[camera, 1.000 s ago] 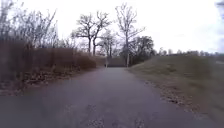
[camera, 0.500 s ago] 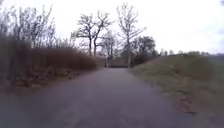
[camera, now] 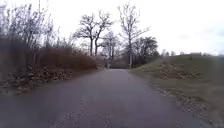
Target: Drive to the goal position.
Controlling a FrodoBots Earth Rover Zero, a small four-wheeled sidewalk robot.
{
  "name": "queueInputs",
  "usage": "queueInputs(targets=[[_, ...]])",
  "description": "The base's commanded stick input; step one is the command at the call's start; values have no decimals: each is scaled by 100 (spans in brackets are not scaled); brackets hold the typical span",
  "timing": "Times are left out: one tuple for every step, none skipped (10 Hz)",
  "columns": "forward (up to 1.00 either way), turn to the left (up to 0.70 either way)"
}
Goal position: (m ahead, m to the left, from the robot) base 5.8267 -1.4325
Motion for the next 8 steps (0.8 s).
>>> queueInputs(targets=[[100,0],[100,0],[100,0],[100,0],[100,0],[100,0],[100,0],[100,0]])
